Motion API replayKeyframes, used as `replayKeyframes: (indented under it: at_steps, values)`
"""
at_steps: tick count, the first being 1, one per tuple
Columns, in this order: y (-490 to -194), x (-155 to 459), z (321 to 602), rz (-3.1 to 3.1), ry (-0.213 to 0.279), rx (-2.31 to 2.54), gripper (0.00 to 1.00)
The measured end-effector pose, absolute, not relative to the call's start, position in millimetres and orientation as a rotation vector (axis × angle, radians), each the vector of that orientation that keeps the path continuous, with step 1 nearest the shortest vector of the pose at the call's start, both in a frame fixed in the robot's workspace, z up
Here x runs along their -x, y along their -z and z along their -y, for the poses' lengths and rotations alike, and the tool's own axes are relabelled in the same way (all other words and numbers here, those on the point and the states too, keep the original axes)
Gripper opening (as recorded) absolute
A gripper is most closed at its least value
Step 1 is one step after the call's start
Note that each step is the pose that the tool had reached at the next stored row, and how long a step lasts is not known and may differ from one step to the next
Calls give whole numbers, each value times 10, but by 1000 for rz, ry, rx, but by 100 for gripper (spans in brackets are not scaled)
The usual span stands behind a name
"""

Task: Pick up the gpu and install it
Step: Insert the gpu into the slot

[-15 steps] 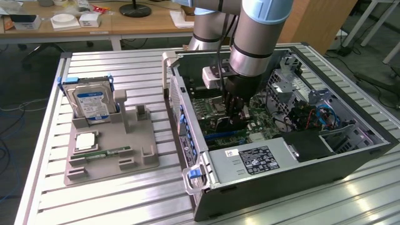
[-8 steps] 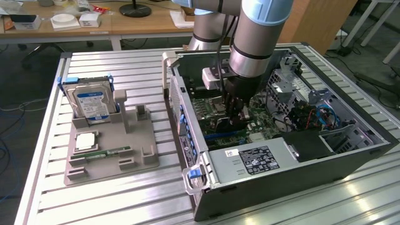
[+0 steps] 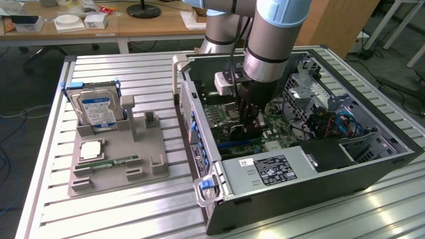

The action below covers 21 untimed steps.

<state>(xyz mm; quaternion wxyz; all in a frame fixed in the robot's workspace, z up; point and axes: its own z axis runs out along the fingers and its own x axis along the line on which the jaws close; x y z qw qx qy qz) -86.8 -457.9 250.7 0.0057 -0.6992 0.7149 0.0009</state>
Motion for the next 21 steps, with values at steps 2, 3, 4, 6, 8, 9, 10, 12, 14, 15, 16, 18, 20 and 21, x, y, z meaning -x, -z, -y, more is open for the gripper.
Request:
replayKeyframes:
  at_steps: [2,3,4,6,8,9,10,12,14,15,16,18,20,21]
  values:
    - [-2507,869,4579,-2238,-3,2189,26]
    - [-2506,869,4579,-2238,-3,2189,26]
    - [-2506,869,4579,-2238,-3,2189,26]
    - [-2502,869,4578,-2238,-3,2189,26]
    - [-2495,869,4578,-2238,-3,2189,26]
    - [-2492,869,4579,-2238,-3,2189,26]
    - [-2490,869,4579,-2238,-3,2189,26]
    - [-2489,870,4579,-2238,-3,2189,26]
    - [-2488,869,4579,-2238,-3,2189,26]
    - [-2485,869,4578,-2238,-3,2189,26]
    - [-2480,869,4578,-2238,-3,2188,26]
    - [-2477,869,4579,-2238,-3,2189,26]
    - [-2474,870,4579,-2238,-3,2189,26]
    - [-2474,869,4579,-2238,-3,2189,26]
